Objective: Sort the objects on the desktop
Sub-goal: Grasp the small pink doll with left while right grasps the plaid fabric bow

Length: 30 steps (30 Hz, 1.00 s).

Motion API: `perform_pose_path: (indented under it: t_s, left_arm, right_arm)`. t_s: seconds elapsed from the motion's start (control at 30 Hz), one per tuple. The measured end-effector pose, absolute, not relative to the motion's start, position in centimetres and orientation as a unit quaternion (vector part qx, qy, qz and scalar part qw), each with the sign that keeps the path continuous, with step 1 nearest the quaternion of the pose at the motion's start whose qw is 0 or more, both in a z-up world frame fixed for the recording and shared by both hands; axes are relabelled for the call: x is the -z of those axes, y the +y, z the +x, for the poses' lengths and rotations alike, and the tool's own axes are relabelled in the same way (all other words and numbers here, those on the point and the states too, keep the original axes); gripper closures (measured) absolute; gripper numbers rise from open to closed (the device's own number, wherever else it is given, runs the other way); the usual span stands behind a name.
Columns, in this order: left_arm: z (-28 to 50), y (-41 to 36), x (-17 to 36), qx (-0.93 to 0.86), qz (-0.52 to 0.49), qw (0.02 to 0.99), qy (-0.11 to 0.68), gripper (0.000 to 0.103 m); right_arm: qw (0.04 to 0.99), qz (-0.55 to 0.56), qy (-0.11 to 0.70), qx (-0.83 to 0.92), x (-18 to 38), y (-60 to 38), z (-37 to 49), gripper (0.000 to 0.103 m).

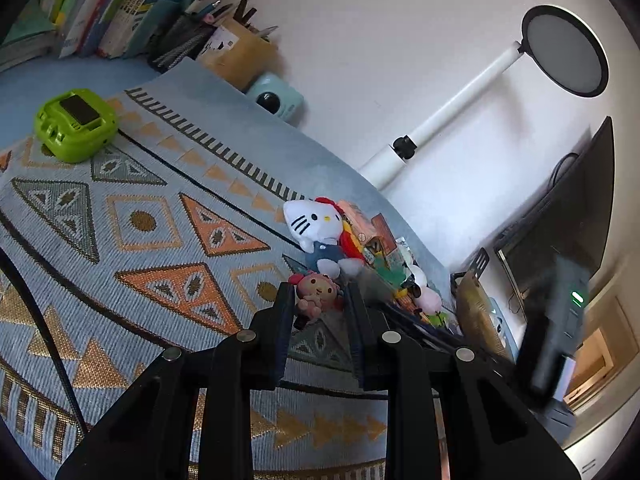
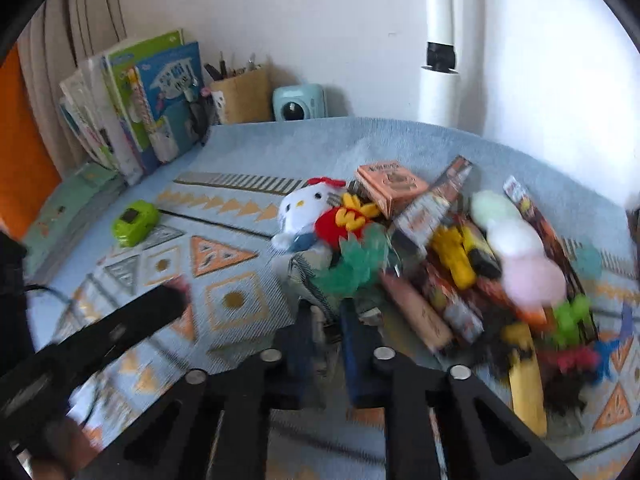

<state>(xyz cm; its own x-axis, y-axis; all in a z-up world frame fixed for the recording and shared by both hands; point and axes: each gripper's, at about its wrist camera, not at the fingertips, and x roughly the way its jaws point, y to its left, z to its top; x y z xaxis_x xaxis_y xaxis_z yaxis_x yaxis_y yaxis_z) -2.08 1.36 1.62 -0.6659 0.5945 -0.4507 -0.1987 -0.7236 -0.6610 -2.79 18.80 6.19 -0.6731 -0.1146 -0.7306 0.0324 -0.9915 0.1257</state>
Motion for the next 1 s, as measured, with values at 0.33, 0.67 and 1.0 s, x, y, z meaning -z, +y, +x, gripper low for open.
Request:
perform_pose_path:
  t_s: [0.33,0.67,1.0]
  left_arm:
    - [-2.1,1.8,-1.8,-0.867,-0.343,0.232,-0.278,0.081]
    - [-2.2,2.0,-1.7,-0.868,-0.347,0.231,-0.271,0.081]
    - [-2.0,3.0,-1.8,-0.875,-0.35,0.23,-0.242,0.081]
  right_arm:
    - [0.102,0.406,-0.358,0.835,-4.4,27.5,8.3,0.095]
    - [-0.004,0.409,-0.218,0.886,-5.4,29.5,15.5,0.049]
    - [0.061,0.473,0.036,0.878,-3.5,24.4,10.1,0.046]
